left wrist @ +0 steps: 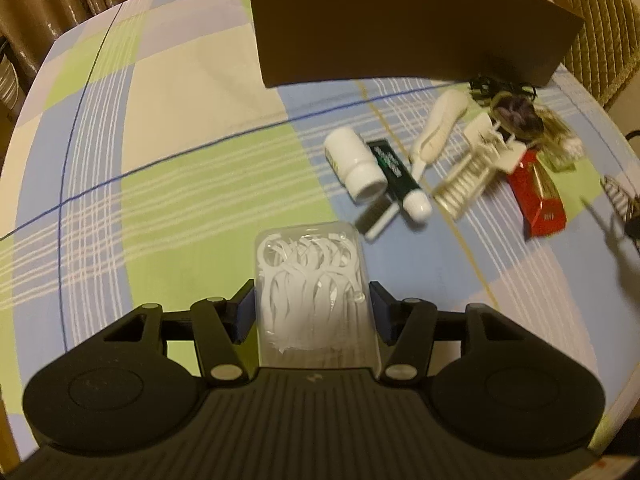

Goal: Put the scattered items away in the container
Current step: 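Grasp the clear floss-pick box with the left tool while the right tool lifts the clip, then carry both items into the box and open both tools to release them, then withdraw both tools from the box back toward the table items, then grasp the white pill bottle with the left tool while the right tool grasps the cotton-swab bag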

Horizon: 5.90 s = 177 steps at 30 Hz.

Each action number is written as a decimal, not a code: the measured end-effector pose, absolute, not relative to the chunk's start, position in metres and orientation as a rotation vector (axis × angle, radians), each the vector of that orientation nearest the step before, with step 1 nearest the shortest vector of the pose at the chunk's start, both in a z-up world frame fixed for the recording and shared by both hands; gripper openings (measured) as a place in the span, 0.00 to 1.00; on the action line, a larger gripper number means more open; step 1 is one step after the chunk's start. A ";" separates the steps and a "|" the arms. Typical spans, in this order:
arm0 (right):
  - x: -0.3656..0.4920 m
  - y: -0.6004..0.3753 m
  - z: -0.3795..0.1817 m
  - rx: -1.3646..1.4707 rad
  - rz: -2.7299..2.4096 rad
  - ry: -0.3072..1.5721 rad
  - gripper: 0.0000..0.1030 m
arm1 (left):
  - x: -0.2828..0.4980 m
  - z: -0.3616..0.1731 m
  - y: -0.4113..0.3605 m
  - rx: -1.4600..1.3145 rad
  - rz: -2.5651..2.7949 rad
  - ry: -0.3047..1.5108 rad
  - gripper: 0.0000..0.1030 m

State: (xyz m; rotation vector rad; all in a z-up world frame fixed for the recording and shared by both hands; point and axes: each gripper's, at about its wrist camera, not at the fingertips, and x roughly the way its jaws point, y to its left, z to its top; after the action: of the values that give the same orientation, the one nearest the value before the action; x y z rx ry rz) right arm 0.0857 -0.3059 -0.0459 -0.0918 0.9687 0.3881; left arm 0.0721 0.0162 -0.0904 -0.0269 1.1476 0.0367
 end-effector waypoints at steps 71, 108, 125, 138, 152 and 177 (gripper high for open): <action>0.384 -0.229 -0.031 -0.084 0.420 1.141 0.38 | 0.353 -0.054 0.002 -0.247 -0.003 1.146 0.52; 0.339 -0.252 0.017 -0.048 0.428 0.982 0.82 | 0.322 -0.007 -0.007 -0.087 0.064 1.083 0.73; 0.292 -0.279 0.058 0.050 0.381 0.826 0.88 | 0.263 0.038 -0.016 -0.061 0.059 0.961 0.76; 0.230 -0.298 0.078 0.047 0.353 0.741 0.88 | 0.180 0.062 0.010 -0.062 0.109 0.878 0.76; 0.174 -0.294 0.024 0.059 0.324 0.879 0.88 | 0.097 0.018 0.024 -0.193 0.188 0.971 0.75; 0.148 -0.291 -0.022 0.023 0.339 0.977 0.66 | 0.081 -0.021 0.009 -0.200 0.185 1.065 0.69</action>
State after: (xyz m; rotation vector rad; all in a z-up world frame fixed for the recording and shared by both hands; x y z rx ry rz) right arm 0.1475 -0.2906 -0.0223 0.0225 0.9772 0.3387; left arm 0.0807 0.0090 -0.0214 -0.2000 1.0648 0.1847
